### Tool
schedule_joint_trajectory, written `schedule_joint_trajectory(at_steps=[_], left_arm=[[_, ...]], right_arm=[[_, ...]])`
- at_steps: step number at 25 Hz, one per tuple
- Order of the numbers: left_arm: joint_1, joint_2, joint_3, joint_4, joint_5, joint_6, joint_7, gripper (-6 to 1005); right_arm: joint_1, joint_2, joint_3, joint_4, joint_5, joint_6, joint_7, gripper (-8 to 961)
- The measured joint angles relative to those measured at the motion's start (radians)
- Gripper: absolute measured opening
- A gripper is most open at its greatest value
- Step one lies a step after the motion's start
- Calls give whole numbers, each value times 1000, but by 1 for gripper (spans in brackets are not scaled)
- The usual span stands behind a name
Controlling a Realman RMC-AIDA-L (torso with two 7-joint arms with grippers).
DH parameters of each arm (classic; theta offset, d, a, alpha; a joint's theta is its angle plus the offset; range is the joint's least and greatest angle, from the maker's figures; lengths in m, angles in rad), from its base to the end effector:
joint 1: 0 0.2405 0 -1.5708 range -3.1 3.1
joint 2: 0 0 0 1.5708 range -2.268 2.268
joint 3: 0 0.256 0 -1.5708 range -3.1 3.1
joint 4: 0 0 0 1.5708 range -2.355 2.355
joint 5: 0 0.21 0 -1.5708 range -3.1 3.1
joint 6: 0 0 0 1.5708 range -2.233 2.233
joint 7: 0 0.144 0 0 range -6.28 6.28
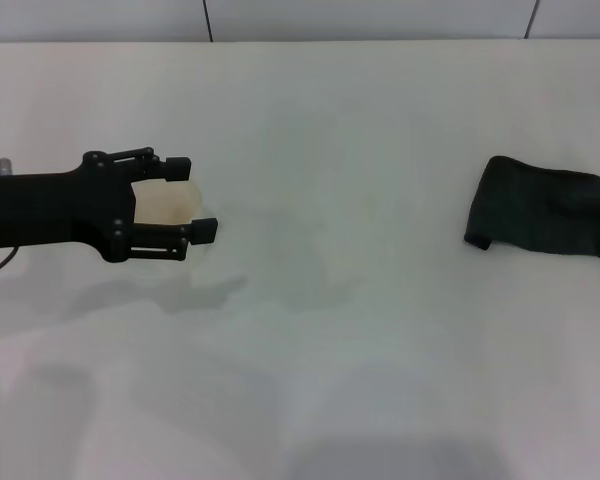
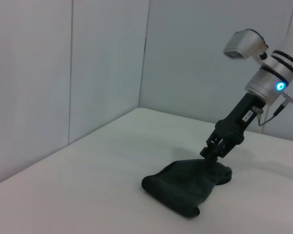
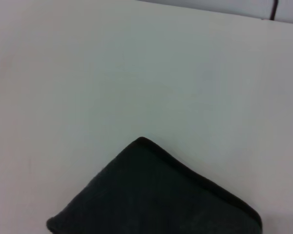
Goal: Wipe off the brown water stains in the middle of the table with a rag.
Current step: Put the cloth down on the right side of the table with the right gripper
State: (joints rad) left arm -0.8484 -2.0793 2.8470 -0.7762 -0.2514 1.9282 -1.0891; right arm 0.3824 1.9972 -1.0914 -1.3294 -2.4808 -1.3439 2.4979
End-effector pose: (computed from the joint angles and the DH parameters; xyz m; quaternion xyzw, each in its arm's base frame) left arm -0.2553 0.3301 0.0399 -0.9576 -0.1430 -0.2219 0.1154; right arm 0.2797 0.3551 0.0843 -0.8329 0.4541 -0.0484 0.3127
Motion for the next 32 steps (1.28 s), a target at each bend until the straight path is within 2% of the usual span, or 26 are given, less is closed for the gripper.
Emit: schedule_joint_trajectory(at_steps=[4,12,23,32], left_arm=[[1,0,0,0,-1,2,0,884],[-1,1,0,-7,-2,7,-11,884],[-18,5,0,-41,-3,70,-13,884],[-10,7,1,-50,-3,92,-24,884]], right_arm=[[-3,3,5,-20,27,-15,-26,360],[-35,4,83,-46,238,-113,-218,645],[-56,10,82,-36,438,-286,-493,639],[-69,12,80,26,593,-294,-651,636]])
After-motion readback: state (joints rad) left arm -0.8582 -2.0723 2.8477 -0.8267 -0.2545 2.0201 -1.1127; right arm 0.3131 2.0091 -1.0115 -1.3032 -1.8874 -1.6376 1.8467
